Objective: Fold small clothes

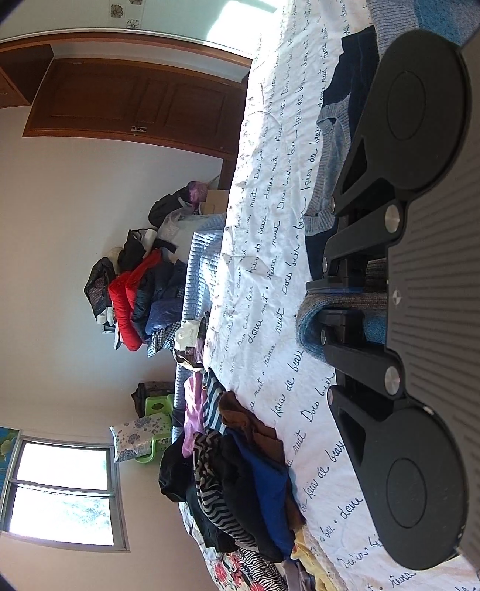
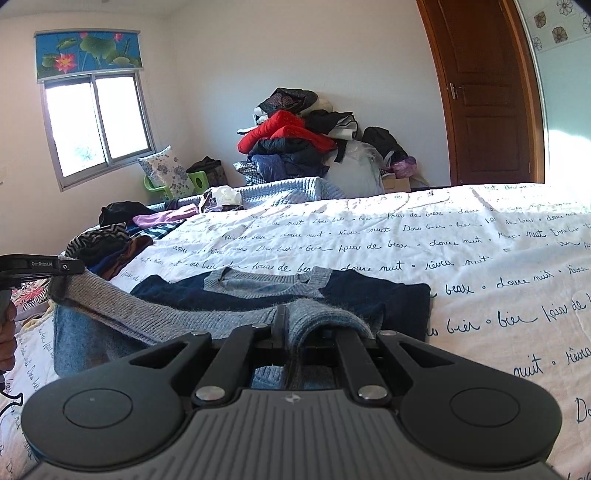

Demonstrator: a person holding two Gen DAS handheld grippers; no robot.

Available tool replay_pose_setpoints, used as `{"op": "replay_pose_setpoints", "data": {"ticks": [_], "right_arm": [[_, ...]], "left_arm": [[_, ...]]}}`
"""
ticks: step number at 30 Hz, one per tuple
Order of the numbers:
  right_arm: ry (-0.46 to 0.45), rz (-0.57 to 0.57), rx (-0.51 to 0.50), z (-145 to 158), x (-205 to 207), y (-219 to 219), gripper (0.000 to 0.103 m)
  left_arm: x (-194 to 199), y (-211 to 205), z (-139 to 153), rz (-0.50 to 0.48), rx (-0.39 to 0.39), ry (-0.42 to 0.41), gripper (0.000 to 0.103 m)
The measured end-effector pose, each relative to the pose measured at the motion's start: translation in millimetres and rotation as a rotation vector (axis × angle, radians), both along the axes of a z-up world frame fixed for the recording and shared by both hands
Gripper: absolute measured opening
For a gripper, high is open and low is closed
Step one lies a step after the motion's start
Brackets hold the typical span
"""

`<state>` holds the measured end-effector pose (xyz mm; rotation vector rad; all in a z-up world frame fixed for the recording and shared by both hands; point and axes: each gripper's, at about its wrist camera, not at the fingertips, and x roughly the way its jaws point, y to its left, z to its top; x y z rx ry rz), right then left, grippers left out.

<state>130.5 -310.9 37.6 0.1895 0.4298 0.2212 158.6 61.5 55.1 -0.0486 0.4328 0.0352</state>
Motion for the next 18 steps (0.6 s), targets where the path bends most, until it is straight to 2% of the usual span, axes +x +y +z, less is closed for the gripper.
{"op": "replay_pose_setpoints", "data": {"ticks": [18], "right_arm": [[0.01,-0.04,0.018,-3,66,-18,0.006]], "left_arm": [[76,-26,0,-0.011,0.066,0.04,0.008]]}}
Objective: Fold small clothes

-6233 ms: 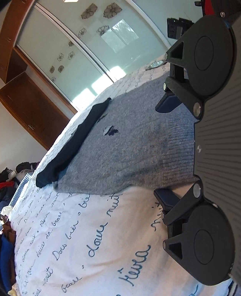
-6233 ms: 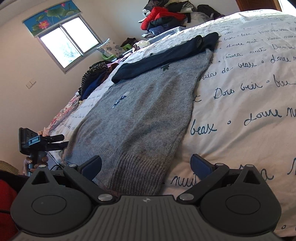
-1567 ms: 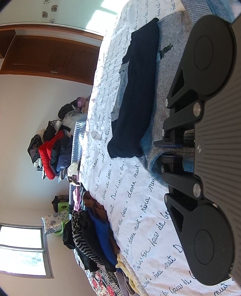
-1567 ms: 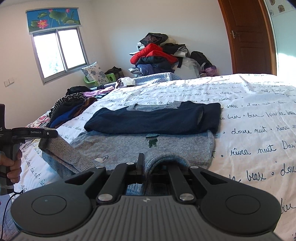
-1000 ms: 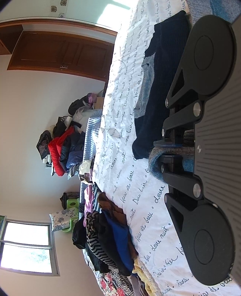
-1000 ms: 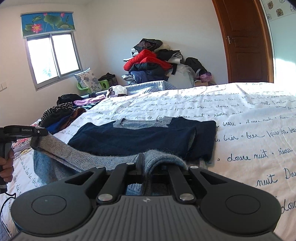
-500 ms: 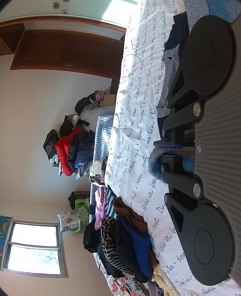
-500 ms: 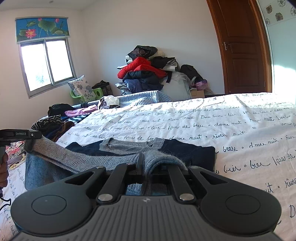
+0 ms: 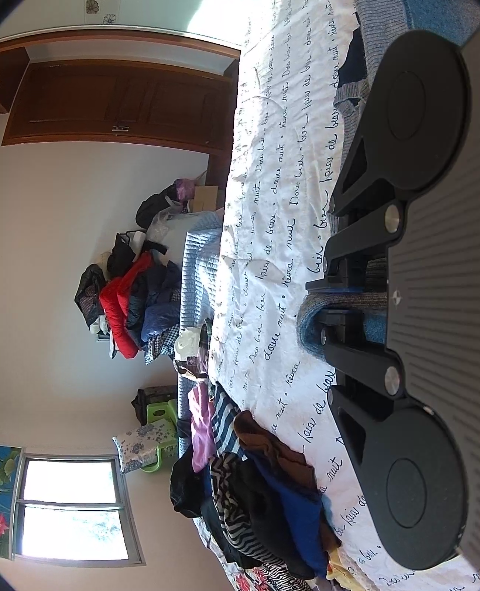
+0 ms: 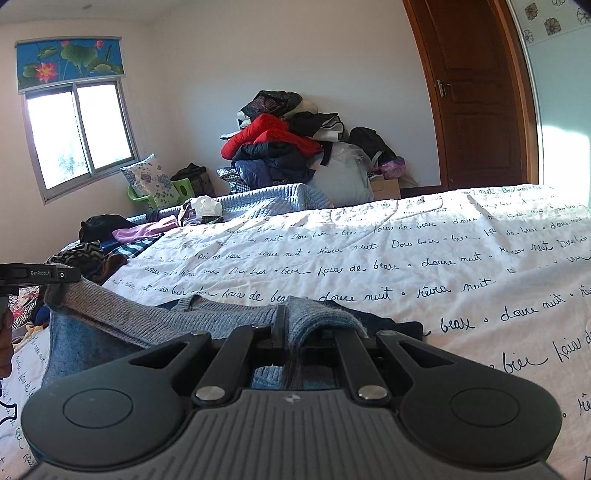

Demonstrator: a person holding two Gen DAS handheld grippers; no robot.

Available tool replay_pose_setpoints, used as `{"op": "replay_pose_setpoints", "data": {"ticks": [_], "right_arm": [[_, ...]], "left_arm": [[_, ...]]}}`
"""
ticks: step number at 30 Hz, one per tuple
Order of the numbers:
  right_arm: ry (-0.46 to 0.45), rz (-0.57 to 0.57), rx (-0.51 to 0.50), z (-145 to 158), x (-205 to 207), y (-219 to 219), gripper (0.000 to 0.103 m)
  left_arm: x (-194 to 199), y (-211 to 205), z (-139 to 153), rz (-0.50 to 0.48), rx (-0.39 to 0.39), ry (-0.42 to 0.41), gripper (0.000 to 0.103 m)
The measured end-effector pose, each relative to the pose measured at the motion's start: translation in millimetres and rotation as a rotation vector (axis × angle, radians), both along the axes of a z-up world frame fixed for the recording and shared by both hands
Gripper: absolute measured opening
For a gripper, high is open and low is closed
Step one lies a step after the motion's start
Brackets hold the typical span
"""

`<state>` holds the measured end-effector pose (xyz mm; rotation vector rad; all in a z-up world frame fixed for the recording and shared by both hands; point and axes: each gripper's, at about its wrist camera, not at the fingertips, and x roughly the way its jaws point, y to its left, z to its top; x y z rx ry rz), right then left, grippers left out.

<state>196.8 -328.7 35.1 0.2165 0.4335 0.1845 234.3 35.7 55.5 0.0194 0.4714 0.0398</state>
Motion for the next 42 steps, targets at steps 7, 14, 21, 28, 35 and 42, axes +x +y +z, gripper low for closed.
{"op": "replay_pose_setpoints", "data": {"ticks": [7,14,21,28,35,42], "right_arm": [[0.035,-0.013,0.012,-11,27,-10,0.006],[0.108,-0.019,0.098,-28,61,-27,0.006],[0.238,0.006,0.209,-48,95,-37,0.012],[0.284,-0.004,0.485,-57,115,-59,0.084],[0.255,-0.034,0.419,-47,101,-54,0.084],[0.243,0.118,0.168,-38,78,-4,0.084]], "left_arm": [[32,-12,-9,-0.007,0.031,0.04,0.008],[66,-22,-27,0.004,0.058,0.102,0.008],[101,-13,-50,0.031,-0.056,0.199,0.02],[119,7,-52,0.073,-0.241,0.259,0.027],[106,18,-38,0.11,-0.147,0.205,0.045],[63,7,-37,0.041,0.05,0.147,0.076]]}}
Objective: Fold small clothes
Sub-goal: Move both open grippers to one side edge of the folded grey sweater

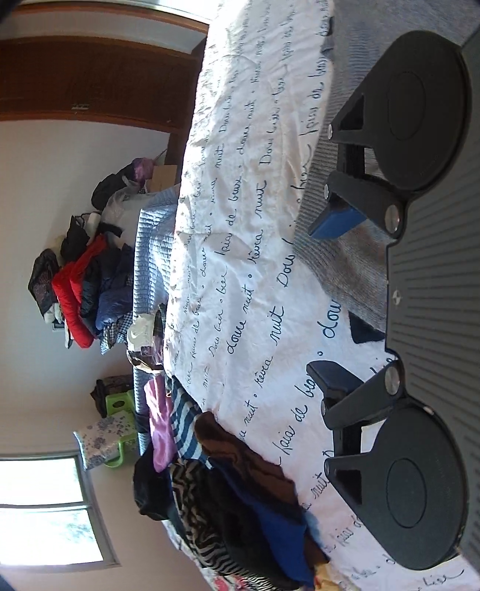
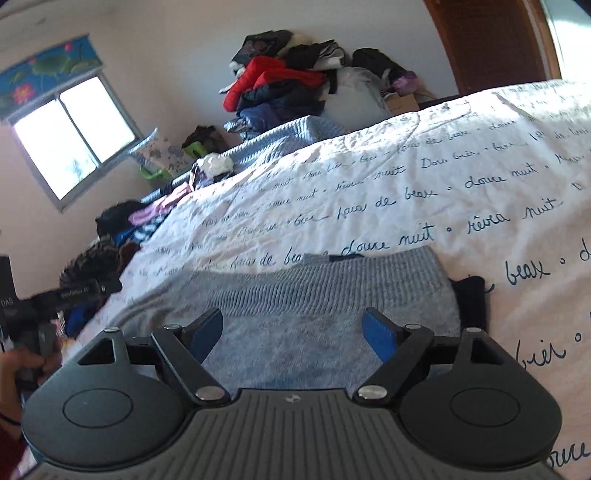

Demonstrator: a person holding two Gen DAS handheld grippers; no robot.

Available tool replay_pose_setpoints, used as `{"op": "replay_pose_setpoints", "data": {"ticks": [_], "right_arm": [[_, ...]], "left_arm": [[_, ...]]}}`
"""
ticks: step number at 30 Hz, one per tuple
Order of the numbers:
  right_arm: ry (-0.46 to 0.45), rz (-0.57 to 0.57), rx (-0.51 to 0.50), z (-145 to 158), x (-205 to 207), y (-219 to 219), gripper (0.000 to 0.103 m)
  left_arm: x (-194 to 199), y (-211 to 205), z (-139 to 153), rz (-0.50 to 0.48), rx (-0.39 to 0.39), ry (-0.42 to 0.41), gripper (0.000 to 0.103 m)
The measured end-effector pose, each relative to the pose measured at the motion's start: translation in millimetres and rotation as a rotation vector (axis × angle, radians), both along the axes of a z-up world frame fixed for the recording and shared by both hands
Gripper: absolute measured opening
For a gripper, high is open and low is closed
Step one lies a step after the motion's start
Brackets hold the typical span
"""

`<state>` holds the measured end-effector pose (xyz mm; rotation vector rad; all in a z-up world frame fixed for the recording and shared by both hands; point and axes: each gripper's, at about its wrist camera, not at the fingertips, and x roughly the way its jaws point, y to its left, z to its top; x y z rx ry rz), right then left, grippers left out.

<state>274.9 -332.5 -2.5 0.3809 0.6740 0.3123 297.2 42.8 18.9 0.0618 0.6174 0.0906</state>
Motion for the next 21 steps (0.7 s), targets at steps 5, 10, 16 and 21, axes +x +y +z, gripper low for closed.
{"op": "replay_pose_setpoints", "data": {"ticks": [5,10,16,21], "right_arm": [[0.036,-0.012,-0.242,-13,0,29,0.09],[-0.001,-0.062,-0.301,-5,-22,34,0.092],[-0.022,-0.017,-0.265,3,-51,45,0.096],[0.008,0.015,-0.316,-14,-61,58,0.096]], "left_arm": [[-22,-11,-16,-0.046,0.066,0.035,0.082],[-41,-13,-29,-0.073,0.13,0.047,0.083],[-57,-9,-36,-0.085,0.154,0.041,0.085],[-66,-7,-44,-0.084,0.173,0.044,0.087]]}}
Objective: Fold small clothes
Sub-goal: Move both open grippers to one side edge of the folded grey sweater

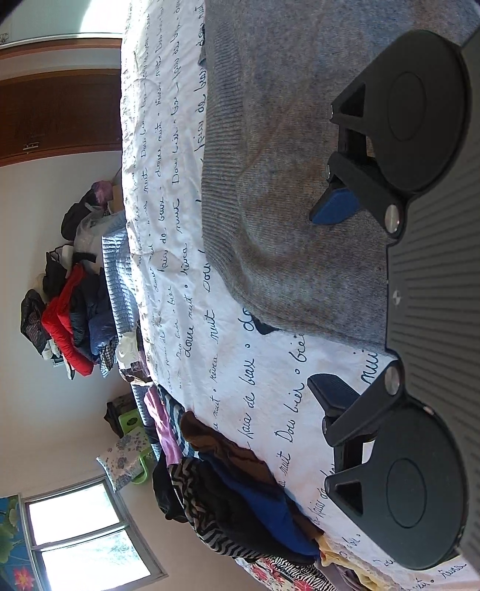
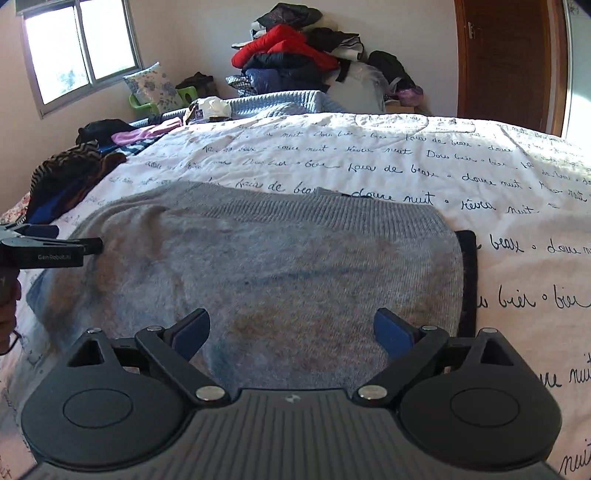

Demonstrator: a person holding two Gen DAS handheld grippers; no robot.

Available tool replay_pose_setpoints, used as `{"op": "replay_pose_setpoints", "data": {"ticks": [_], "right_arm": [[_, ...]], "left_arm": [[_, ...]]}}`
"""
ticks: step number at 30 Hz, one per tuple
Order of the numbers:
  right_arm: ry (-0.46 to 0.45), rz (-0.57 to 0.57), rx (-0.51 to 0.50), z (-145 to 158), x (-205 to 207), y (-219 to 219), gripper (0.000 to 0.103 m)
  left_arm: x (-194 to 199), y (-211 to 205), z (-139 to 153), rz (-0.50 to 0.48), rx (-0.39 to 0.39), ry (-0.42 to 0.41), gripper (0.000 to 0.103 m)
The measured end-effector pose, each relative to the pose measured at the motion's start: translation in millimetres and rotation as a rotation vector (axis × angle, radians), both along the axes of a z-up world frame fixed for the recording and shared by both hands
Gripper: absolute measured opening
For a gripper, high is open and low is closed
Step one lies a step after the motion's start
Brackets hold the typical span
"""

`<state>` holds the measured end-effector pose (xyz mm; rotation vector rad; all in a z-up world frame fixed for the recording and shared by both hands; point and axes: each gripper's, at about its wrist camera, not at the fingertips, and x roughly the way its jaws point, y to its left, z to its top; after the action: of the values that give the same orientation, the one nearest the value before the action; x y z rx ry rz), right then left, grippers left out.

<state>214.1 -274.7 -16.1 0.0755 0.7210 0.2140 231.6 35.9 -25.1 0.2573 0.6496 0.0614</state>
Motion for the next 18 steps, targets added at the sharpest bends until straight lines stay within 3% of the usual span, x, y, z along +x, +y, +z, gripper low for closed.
{"op": "replay_pose_setpoints", "data": {"ticks": [4,10,18], "right_arm": [[0.006,-0.045,-0.049,-6,-1,-1,0.096],[-0.019,-0.037,-0.018,0,-14,1,0.098],[-0.001,-0.031,-0.127,-12,-19,10,0.099]], "left_arm": [[-3,3,-4,0.003,-0.003,0.008,0.088],[-8,8,-9,0.007,-0.002,0.007,0.091],[-22,19,-15,0.015,0.001,0.003,0.092]]}}
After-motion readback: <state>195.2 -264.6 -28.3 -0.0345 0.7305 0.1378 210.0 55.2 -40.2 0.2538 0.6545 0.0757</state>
